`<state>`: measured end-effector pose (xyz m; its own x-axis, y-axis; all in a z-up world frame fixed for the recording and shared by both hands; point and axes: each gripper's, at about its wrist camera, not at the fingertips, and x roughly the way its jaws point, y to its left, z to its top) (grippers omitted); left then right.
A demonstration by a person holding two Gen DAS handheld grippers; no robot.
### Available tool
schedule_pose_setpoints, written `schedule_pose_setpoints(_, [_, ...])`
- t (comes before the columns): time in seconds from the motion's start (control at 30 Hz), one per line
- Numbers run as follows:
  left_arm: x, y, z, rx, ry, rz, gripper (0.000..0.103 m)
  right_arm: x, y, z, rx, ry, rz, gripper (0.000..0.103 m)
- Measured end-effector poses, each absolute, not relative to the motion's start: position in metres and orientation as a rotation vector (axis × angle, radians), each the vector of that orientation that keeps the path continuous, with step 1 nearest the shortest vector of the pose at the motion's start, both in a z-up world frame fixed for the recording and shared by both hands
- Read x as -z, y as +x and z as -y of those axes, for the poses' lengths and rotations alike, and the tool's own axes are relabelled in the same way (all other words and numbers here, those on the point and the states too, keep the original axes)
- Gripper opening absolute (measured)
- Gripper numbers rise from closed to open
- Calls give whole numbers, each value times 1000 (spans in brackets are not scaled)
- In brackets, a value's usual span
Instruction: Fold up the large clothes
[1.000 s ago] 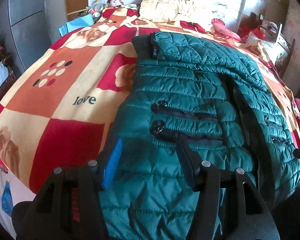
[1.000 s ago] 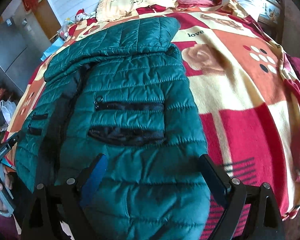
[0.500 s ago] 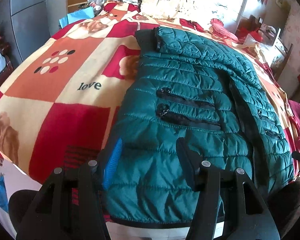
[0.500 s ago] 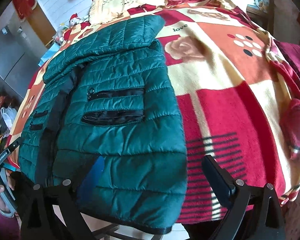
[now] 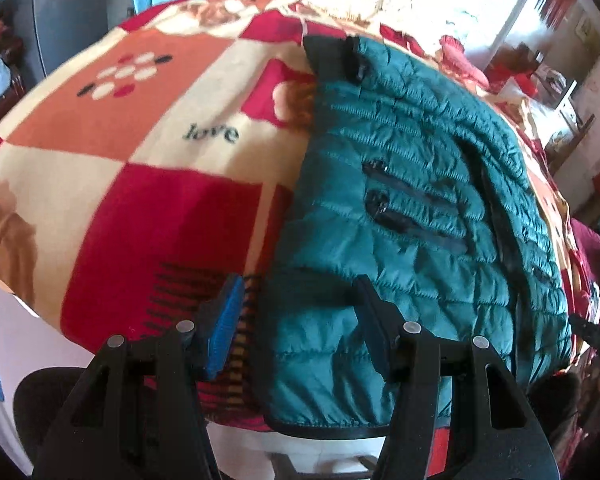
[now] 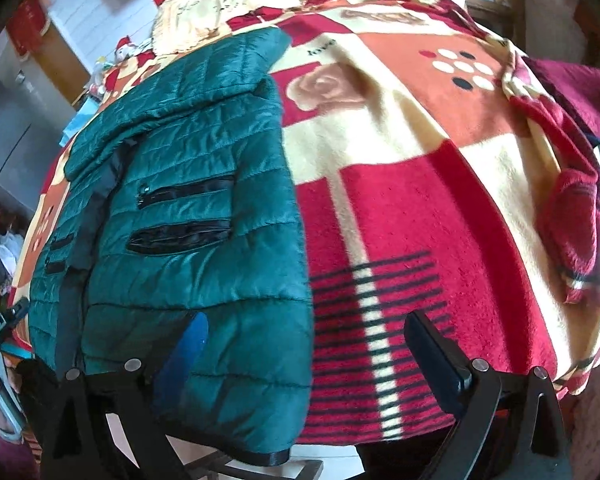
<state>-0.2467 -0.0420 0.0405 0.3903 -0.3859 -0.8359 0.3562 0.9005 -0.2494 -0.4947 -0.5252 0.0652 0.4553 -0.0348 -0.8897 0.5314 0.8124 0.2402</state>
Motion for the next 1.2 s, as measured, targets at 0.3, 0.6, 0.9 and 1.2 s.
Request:
schedule_pose_setpoints(0.3, [-23, -244, 53, 528, -51, -1131, 68, -50, -498, 540, 334, 629, -1062, 98])
schedule_pose_setpoints(0.6, [-18, -243, 57, 530, -42, -1137, 74, -46, -477, 508, 110, 666, -1057, 98])
schedule_pose_setpoints(0.9, [-16, -250, 65, 526, 15, -1108, 81, -44, -467, 496, 52, 621, -1054, 98])
schedule_pose_setpoints(1.2, [-14, -250, 71, 550, 46, -1104, 87, -45, -470, 495, 13, 622, -1028, 96])
